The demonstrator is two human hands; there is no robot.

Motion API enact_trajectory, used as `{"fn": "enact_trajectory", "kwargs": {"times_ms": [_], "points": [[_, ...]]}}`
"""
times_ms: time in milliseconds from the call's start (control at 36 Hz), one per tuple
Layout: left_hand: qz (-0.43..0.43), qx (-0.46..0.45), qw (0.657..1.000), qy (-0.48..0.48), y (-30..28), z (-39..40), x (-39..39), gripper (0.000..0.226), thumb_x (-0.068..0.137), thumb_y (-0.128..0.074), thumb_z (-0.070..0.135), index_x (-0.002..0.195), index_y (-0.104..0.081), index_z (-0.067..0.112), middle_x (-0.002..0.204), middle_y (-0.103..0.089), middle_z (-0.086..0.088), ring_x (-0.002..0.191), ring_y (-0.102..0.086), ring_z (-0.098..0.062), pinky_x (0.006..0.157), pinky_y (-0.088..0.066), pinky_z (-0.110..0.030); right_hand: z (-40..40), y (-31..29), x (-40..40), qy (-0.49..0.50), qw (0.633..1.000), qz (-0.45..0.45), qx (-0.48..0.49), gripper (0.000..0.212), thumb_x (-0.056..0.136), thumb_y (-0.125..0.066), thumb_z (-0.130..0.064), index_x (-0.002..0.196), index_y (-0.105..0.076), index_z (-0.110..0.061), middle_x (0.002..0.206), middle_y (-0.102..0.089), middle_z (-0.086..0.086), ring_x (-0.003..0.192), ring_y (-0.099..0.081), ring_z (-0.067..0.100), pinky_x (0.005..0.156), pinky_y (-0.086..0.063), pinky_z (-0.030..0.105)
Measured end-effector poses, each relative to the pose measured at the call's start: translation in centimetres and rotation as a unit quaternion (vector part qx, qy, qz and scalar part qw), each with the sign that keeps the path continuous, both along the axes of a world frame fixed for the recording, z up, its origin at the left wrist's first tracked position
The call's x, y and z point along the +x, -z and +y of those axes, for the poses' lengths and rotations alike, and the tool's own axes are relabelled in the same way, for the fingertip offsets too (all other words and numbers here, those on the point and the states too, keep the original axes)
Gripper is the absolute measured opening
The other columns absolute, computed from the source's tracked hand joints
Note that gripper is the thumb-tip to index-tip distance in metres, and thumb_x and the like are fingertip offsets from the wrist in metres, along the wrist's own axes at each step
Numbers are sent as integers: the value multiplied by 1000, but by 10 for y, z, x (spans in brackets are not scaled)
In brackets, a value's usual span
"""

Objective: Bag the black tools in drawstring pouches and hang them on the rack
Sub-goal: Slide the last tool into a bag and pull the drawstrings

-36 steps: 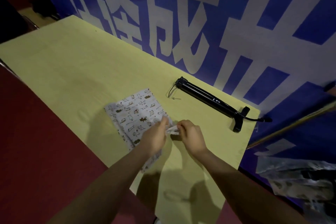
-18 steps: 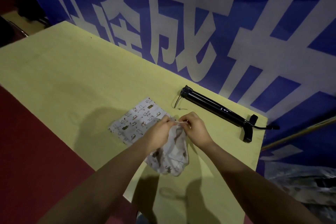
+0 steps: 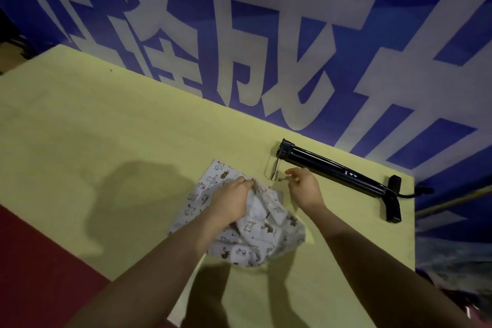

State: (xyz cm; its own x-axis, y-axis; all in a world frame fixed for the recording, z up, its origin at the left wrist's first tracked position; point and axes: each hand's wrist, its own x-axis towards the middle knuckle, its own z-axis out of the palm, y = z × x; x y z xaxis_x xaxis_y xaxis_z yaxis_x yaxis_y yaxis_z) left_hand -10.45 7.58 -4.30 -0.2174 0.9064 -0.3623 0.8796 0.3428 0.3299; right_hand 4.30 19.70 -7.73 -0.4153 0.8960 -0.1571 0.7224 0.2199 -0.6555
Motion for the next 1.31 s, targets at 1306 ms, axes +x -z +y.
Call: {"fn": "enact_trajectory", "kwargs": {"times_ms": [1306], "points": [[-116,28,992,-29,-41,44,15,74,86,-50,-2,151,-18,16,151,-28,-3,133,-38,-25,101,-43,-38,-1,-42,9,-4,998,17,52,32,90,-57,-15,122,-55,-13,127,-52,6,121,-43,26,101,-31,36]]}}
